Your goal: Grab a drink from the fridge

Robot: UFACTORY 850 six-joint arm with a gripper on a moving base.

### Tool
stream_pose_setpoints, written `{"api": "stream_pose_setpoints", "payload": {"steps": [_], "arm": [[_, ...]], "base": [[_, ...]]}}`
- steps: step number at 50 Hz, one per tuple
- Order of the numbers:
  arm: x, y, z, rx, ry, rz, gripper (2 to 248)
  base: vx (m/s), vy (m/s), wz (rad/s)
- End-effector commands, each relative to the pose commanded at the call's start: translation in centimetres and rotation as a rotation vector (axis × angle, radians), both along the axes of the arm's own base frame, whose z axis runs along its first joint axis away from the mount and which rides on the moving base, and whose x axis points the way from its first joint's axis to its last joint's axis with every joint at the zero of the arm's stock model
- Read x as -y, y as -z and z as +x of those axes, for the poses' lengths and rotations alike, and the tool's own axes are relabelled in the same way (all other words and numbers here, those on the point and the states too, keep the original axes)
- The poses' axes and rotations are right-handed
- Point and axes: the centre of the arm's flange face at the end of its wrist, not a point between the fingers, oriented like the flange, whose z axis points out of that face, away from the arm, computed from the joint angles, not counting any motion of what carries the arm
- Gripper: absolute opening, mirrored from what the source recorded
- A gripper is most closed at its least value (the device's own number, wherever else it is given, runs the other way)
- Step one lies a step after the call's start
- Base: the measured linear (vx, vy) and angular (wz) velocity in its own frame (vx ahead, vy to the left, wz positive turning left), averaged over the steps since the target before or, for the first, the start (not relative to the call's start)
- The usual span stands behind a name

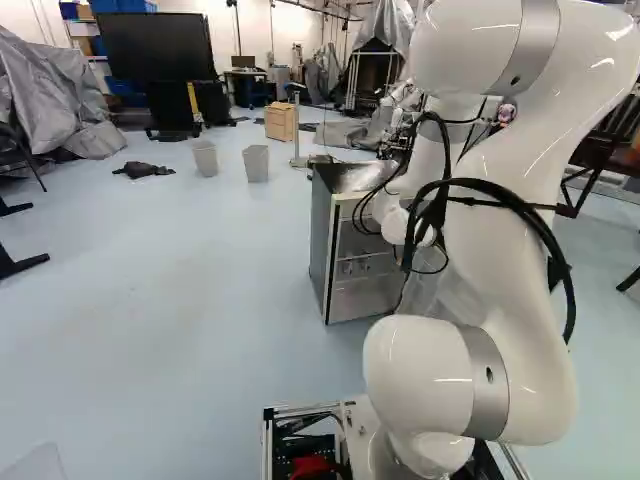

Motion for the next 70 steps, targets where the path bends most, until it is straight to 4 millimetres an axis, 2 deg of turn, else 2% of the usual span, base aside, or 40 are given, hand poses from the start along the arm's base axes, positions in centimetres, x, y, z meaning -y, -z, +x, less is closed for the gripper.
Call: {"api": "stream_pose_setpoints", "payload": {"steps": [70], "arm": [[4.6,0.6,2.4,0.025,0.074,0.015,247]], "base": [[0.000,0.000,0.000]]}}
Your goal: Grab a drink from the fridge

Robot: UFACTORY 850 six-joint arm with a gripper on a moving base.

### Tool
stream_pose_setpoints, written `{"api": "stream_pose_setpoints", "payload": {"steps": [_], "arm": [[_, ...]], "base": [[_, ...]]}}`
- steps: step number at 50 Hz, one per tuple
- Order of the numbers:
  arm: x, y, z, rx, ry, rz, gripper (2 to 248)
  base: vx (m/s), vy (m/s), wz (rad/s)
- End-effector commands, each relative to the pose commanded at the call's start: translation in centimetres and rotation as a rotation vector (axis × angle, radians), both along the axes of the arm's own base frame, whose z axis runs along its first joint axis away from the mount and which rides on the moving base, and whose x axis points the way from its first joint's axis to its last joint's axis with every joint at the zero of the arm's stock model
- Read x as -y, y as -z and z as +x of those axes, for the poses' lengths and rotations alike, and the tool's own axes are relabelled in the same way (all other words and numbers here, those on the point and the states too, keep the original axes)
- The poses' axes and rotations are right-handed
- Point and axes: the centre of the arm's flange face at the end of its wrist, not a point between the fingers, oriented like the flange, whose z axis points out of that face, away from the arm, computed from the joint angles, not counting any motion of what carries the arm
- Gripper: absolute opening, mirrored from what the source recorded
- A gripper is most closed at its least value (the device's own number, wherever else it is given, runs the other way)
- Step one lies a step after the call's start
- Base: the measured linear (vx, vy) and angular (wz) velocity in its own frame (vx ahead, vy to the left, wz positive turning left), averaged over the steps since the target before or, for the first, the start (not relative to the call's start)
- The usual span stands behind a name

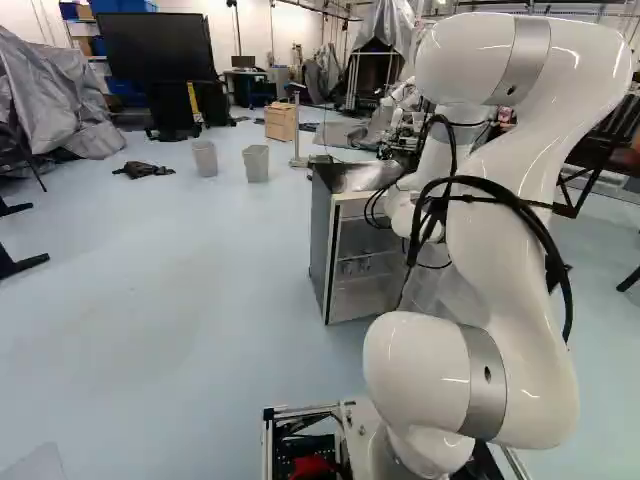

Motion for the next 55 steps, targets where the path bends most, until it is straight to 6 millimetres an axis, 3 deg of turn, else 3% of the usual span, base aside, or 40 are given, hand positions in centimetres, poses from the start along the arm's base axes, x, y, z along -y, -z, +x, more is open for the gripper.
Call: {"api": "stream_pose_setpoints", "payload": {"steps": [33,55], "arm": [[1.3,0.2,0.4,0.005,0.021,0.001,247],[1.3,0.2,0.4,-0.118,-0.047,-0.048,247]], "base": [[0.000,0.000,0.000],[0.000,0.000,0.000]]}}
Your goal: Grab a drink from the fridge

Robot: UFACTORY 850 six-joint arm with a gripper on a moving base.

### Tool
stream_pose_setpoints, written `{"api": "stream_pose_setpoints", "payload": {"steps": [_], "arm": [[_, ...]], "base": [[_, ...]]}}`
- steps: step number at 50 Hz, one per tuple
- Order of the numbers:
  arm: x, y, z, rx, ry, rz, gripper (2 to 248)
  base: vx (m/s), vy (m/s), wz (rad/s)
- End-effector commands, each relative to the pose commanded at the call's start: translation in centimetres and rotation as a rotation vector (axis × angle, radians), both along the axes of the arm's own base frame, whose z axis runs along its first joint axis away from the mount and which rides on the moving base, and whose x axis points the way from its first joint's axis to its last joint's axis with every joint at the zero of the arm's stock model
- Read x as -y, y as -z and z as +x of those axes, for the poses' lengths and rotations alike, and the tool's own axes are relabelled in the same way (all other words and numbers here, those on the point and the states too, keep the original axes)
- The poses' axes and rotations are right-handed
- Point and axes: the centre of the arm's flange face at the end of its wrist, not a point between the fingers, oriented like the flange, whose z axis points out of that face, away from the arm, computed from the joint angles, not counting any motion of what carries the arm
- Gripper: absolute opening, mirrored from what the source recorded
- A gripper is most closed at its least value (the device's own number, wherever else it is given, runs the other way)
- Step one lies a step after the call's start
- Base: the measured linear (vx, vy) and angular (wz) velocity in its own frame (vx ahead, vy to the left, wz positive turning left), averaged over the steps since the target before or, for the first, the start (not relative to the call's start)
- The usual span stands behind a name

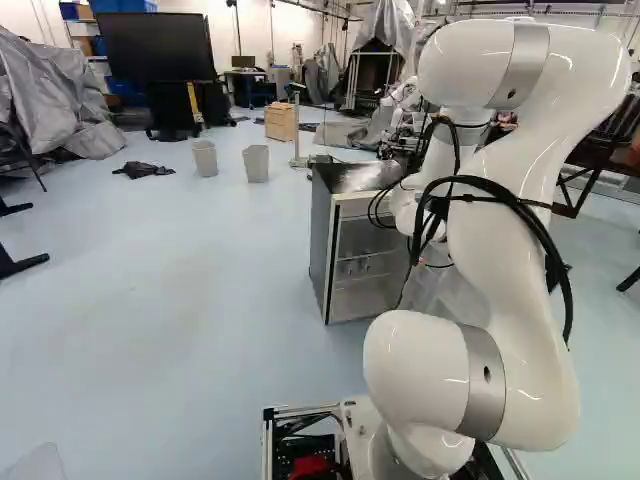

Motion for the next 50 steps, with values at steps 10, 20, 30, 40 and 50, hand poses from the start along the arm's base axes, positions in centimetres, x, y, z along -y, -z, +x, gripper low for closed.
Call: {"api": "stream_pose_setpoints", "payload": {"steps": [10,20,30,40,50], "arm": [[0.0,0.0,0.0,-0.005,-0.003,-0.002,247],[0.2,0.0,0.1,-0.003,0.001,-0.003,247],[0.8,0.1,0.3,0.001,0.010,-0.004,247],[1.0,0.2,0.4,0.000,0.013,-0.004,247],[1.0,0.3,0.4,-0.002,0.013,-0.003,247]], "base": [[0.000,0.000,0.000],[0.000,0.000,0.000],[0.000,0.000,0.000],[0.000,0.000,0.000],[0.000,0.000,0.000]]}}
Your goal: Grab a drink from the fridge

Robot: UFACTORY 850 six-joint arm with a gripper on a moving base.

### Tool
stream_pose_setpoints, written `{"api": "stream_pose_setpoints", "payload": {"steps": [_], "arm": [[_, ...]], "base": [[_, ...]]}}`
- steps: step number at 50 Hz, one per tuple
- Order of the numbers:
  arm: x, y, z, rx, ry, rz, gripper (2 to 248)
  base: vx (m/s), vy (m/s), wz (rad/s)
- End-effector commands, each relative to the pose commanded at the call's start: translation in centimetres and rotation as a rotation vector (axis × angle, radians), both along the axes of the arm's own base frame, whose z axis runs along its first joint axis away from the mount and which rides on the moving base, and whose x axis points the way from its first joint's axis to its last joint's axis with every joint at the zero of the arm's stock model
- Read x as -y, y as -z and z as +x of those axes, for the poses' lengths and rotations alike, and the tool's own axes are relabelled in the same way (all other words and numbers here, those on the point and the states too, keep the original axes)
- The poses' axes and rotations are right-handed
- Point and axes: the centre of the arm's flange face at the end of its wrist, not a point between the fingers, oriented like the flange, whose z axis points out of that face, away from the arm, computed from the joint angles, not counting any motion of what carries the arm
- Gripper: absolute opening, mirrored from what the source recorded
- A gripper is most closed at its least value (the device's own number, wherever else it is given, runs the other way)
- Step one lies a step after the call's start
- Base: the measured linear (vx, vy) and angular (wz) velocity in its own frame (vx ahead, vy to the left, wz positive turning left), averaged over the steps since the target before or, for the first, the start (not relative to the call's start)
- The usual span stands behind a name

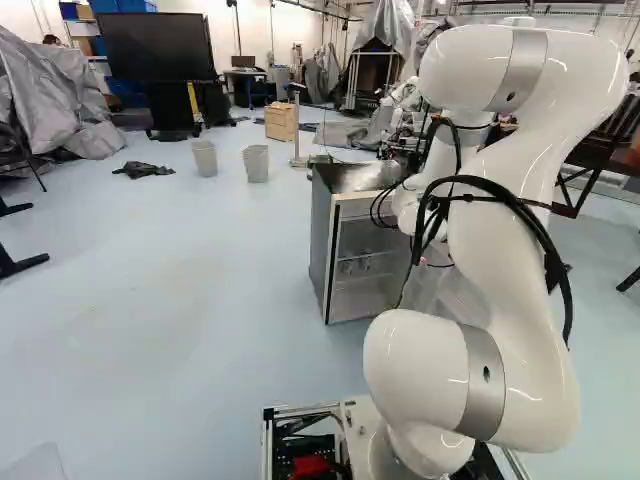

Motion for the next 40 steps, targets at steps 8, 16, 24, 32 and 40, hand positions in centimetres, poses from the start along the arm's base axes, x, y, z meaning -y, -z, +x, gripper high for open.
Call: {"api": "stream_pose_setpoints", "payload": {"steps": [8,16,24,32,40], "arm": [[0.00,0.00,0.00,0.000,0.000,0.000,247],[0.00,0.00,0.00,0.000,0.000,0.000,224],[0.00,0.00,0.00,0.000,0.000,0.000,149],[0.00,0.00,0.00,0.000,0.000,0.000,111],[0.00,0.00,0.00,0.000,0.000,0.000,96]], "base": [[0.000,0.000,0.000],[0.000,0.000,0.000],[0.000,0.000,0.000],[0.000,0.000,0.000],[0.000,0.000,0.000]]}}
